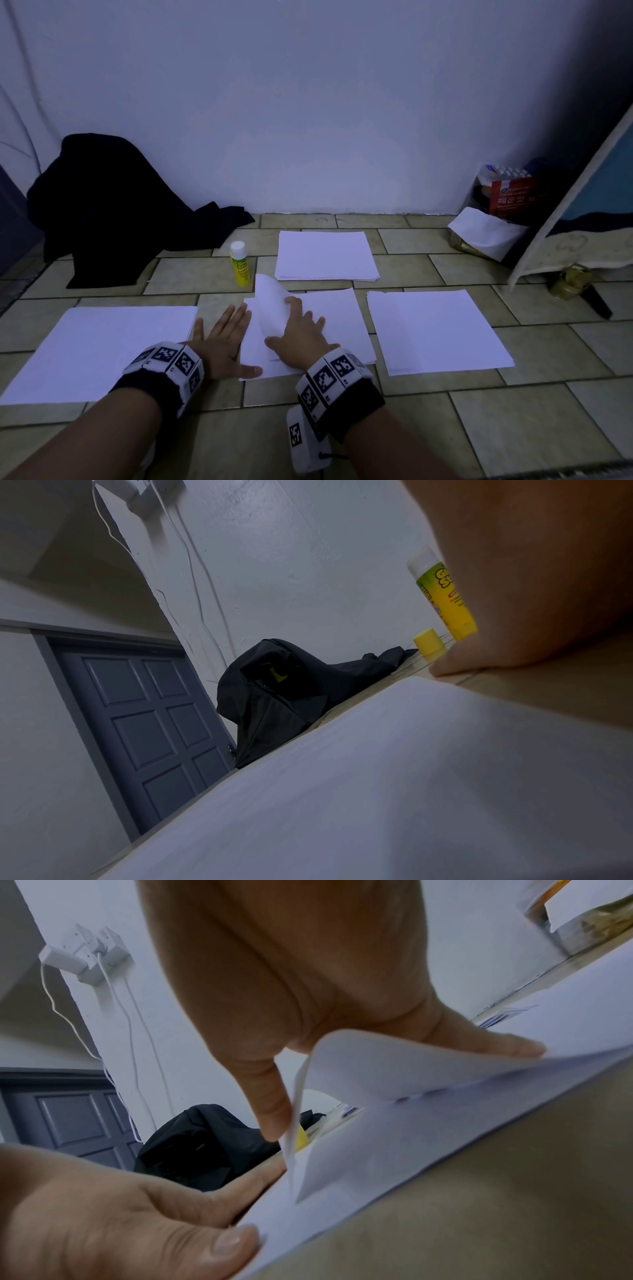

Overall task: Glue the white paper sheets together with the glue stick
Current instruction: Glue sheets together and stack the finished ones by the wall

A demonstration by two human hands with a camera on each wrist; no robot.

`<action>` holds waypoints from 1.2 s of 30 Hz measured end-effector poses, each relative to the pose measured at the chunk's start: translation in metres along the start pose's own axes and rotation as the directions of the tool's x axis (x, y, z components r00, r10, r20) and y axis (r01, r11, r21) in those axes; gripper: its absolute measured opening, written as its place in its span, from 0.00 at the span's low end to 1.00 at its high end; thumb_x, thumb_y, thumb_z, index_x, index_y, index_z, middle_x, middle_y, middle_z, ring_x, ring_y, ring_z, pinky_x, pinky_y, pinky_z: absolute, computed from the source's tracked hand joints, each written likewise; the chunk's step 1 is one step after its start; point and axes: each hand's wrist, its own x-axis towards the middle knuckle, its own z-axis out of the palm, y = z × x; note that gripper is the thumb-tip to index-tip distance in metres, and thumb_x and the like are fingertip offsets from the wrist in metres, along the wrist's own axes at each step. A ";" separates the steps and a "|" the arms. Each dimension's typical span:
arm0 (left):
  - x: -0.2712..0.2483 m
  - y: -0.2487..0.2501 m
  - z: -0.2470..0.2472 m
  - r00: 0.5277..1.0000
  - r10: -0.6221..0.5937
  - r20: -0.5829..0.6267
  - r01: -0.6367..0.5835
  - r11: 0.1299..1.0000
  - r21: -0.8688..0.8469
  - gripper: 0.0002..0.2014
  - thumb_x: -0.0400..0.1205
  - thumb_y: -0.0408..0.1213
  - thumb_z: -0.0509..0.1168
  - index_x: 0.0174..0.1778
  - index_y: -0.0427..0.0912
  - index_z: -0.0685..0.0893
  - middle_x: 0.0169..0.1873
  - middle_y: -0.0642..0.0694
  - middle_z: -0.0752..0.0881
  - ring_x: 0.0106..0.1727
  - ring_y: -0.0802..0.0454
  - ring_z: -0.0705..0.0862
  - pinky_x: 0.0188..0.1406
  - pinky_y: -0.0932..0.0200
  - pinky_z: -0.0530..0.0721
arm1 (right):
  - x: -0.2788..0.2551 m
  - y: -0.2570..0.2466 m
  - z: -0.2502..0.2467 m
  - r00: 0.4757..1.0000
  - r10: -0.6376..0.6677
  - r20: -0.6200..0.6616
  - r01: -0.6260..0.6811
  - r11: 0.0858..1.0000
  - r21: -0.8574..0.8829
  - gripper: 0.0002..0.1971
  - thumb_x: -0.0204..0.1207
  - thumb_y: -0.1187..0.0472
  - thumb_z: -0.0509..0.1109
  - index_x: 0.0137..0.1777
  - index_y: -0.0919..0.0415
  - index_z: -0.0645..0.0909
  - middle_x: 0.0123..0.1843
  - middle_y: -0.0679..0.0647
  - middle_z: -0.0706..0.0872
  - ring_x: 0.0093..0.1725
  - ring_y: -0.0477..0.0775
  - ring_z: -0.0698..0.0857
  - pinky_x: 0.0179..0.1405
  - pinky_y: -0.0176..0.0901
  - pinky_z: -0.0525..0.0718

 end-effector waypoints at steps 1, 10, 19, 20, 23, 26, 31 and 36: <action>0.000 0.000 0.000 1.000 -0.001 0.000 0.001 1.000 0.000 0.54 0.79 0.67 0.57 0.81 0.41 0.27 0.80 0.48 0.25 0.82 0.50 0.27 0.79 0.33 0.35 | 0.000 0.001 0.000 1.000 -0.005 0.012 0.006 1.000 -0.014 0.32 0.76 0.49 0.66 0.77 0.43 0.54 0.76 0.60 0.64 0.80 0.69 0.52 0.72 0.80 0.56; 0.000 0.000 0.001 1.000 -0.011 0.003 0.011 1.000 0.016 0.54 0.80 0.67 0.57 0.81 0.38 0.26 0.79 0.45 0.22 0.81 0.49 0.26 0.78 0.32 0.35 | 0.000 0.003 -0.001 0.996 0.005 0.091 0.008 0.990 -0.141 0.32 0.76 0.43 0.67 0.79 0.41 0.62 0.85 0.56 0.49 0.83 0.67 0.40 0.71 0.83 0.48; 0.000 -0.001 0.001 1.000 -0.003 0.003 0.003 1.000 0.019 0.53 0.81 0.64 0.58 0.81 0.40 0.26 0.79 0.45 0.23 0.81 0.49 0.26 0.78 0.32 0.35 | -0.003 0.002 0.002 0.997 0.019 0.077 -0.006 0.986 -0.165 0.30 0.77 0.44 0.66 0.79 0.41 0.63 0.86 0.55 0.44 0.83 0.66 0.38 0.71 0.83 0.47; 0.000 0.000 0.001 1.000 -0.003 0.003 0.003 1.000 0.021 0.53 0.81 0.64 0.58 0.81 0.40 0.26 0.79 0.45 0.23 0.81 0.49 0.26 0.78 0.32 0.36 | -0.003 0.001 0.002 0.997 0.019 0.076 -0.006 0.986 -0.166 0.30 0.77 0.44 0.66 0.78 0.41 0.63 0.86 0.55 0.44 0.83 0.66 0.38 0.71 0.83 0.47; -0.001 0.001 0.000 1.000 -0.006 -0.002 0.006 0.999 0.034 0.53 0.81 0.64 0.58 0.81 0.40 0.27 0.79 0.45 0.23 0.82 0.49 0.26 0.78 0.32 0.36 | -0.003 -0.001 0.002 0.997 0.026 0.074 -0.013 0.985 -0.170 0.29 0.77 0.45 0.65 0.78 0.42 0.63 0.85 0.55 0.44 0.83 0.67 0.38 0.70 0.84 0.47; -0.002 0.001 0.000 1.000 -0.007 0.004 0.007 0.999 0.035 0.53 0.81 0.65 0.58 0.81 0.40 0.27 0.79 0.45 0.23 0.81 0.49 0.26 0.78 0.32 0.36 | -0.003 -0.003 0.002 0.996 0.032 0.078 -0.019 0.985 -0.171 0.29 0.78 0.45 0.65 0.78 0.43 0.63 0.85 0.56 0.44 0.83 0.68 0.38 0.70 0.85 0.48; -0.003 0.002 -0.002 1.000 -0.003 0.015 0.003 1.000 0.027 0.53 0.80 0.65 0.58 0.81 0.40 0.26 0.79 0.45 0.23 0.81 0.49 0.26 0.78 0.32 0.36 | -0.004 -0.005 0.001 0.995 0.036 0.092 -0.020 0.984 -0.175 0.30 0.78 0.44 0.65 0.79 0.43 0.63 0.86 0.57 0.43 0.83 0.68 0.38 0.70 0.85 0.49; -0.007 0.004 -0.004 1.000 -0.011 0.020 0.010 0.999 0.034 0.53 0.81 0.63 0.57 0.80 0.39 0.26 0.79 0.44 0.23 0.82 0.47 0.26 0.78 0.31 0.37 | -0.006 -0.005 -0.001 0.994 0.033 0.102 -0.014 0.984 -0.178 0.32 0.77 0.41 0.66 0.80 0.44 0.62 0.86 0.58 0.43 0.83 0.69 0.38 0.71 0.83 0.49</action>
